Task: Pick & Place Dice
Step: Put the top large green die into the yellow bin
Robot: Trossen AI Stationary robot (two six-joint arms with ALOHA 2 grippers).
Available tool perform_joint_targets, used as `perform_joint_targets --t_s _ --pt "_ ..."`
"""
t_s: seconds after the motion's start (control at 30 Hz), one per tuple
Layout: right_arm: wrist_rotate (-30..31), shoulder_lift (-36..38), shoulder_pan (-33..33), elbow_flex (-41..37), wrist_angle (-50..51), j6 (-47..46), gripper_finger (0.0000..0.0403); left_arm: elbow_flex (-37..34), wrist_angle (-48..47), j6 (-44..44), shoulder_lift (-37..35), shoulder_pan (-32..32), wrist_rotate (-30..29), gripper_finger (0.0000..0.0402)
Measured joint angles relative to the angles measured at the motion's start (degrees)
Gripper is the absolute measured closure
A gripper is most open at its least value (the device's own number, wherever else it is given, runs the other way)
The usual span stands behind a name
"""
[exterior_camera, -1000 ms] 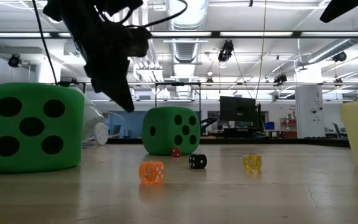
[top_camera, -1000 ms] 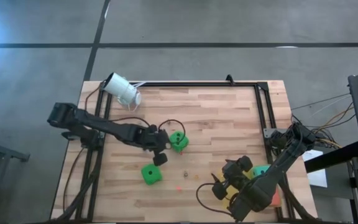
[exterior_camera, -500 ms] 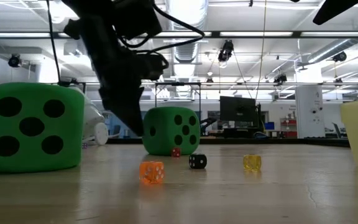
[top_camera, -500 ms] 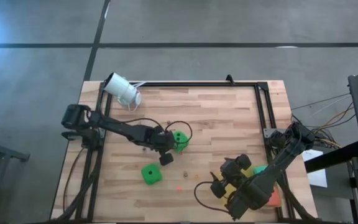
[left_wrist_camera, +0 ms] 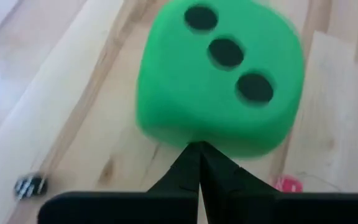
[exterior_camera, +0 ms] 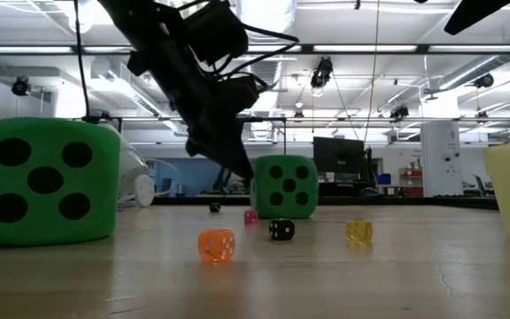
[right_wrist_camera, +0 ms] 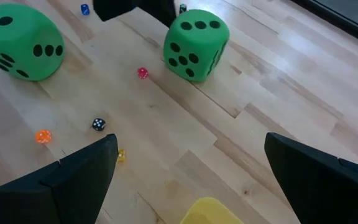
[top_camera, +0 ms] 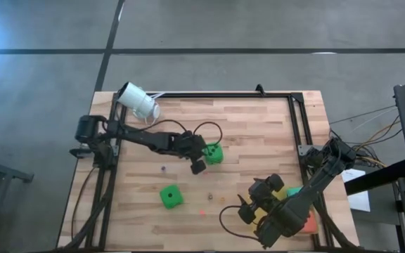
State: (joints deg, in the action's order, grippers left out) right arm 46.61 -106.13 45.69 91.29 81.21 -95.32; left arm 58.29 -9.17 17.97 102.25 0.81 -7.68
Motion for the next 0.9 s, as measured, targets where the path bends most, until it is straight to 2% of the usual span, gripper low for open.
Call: perform_joint_targets --t_s 0.4,0.57,0.7,0.9 --pt "0.00 0.00 0.00 0.00 -0.17 0.04 0.0003 -0.02 10.53 -1.74 1.04 1.42 0.26 0.0396" --pt "-0.02 0.00 0.00 0.00 -0.25 0.42 0.0003 -0.08 6.72 -1.53 0.33 1.94 -0.22 0.0396" --pt "-0.09 0.00 0.00 0.00 -0.54 1.35 0.0003 -0.08 1.95 2.60 -0.91 2.27 -0.20 0.0396" --pt "-0.11 0.00 0.00 0.00 -0.77 1.48 0.0003 -0.10 4.18 5.91 0.22 2.24 -0.23 0.0396"
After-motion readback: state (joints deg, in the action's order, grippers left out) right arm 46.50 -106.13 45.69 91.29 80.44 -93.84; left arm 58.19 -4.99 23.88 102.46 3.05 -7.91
